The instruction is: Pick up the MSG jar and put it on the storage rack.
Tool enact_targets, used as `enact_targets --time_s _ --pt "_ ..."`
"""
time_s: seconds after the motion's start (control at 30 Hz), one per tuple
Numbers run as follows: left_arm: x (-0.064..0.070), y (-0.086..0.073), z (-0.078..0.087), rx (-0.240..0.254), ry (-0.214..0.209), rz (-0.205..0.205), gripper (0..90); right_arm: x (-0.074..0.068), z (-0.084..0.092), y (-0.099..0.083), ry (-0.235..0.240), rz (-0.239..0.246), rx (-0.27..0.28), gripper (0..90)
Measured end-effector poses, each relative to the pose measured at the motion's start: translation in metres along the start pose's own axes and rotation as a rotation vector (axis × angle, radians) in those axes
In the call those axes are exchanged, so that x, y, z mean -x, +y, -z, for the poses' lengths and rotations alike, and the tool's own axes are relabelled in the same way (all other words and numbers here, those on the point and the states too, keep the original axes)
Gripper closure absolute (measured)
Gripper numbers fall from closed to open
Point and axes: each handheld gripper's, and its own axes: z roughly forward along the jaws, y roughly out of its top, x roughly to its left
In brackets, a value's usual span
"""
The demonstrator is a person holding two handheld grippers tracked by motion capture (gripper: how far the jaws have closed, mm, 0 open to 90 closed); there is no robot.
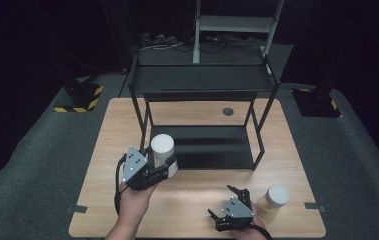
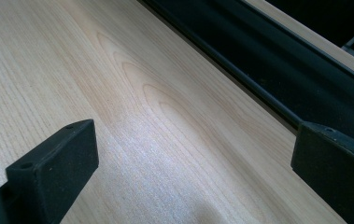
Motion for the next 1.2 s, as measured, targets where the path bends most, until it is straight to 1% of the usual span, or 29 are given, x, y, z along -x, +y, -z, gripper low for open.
enact_targets --time_s 0.03,0.17,0.23,0.43,0.7,0.73,0.77,0.93,1.0,1.03,1.07,1.1,1.2 --pt "0.000 0.000 0.000 0.000 0.000 0.000 35.2 0.000 0.000 0.000 0.001 0.000 0.000 0.0" --pt "0.002 0.011 -0.004 0.006 0.001 -0.018 35.2 0.000 0.000 0.000 0.001 -0.001 0.001 0.0" --pt "0.002 0.015 -0.005 0.011 0.001 -0.019 35.2 0.001 0.000 0.000 0.003 -0.002 0.002 0.0" --pt "0.003 0.023 -0.011 0.026 0.003 -0.006 35.2 0.001 0.000 -0.001 0.006 -0.002 0.003 0.0" --pt "0.002 0.039 -0.015 0.047 0.006 -0.016 35.1 0.002 0.000 -0.001 0.007 -0.002 0.005 0.0" --pt "0.002 0.043 -0.016 0.048 0.005 -0.024 35.1 0.002 0.000 -0.001 0.007 -0.002 0.004 0.0" --pt "0.002 0.043 -0.016 0.048 0.005 -0.024 35.1 0.002 0.000 -0.001 0.007 -0.002 0.004 0.0" --pt "0.001 0.053 -0.020 0.057 -0.001 -0.027 35.1 0.001 0.000 -0.001 0.007 -0.001 0.005 0.0" --pt "0.002 0.060 -0.022 0.058 0.002 -0.038 35.1 0.001 0.001 -0.001 0.007 -0.003 0.005 0.0" --pt "0.002 0.060 -0.022 0.058 0.002 -0.038 35.0 0.001 0.001 -0.001 0.007 -0.003 0.005 0.0" --pt "0.001 0.064 -0.023 0.062 0.002 -0.037 35.0 0.002 0.001 -0.001 0.008 -0.004 0.007 0.0" --pt "0.001 0.064 -0.023 0.062 0.002 -0.037 35.0 0.002 0.001 -0.001 0.008 -0.004 0.007 0.0" --pt "0.001 0.071 -0.025 0.066 0.003 -0.040 35.0 0.002 0.001 -0.002 0.008 -0.005 0.008 0.0"
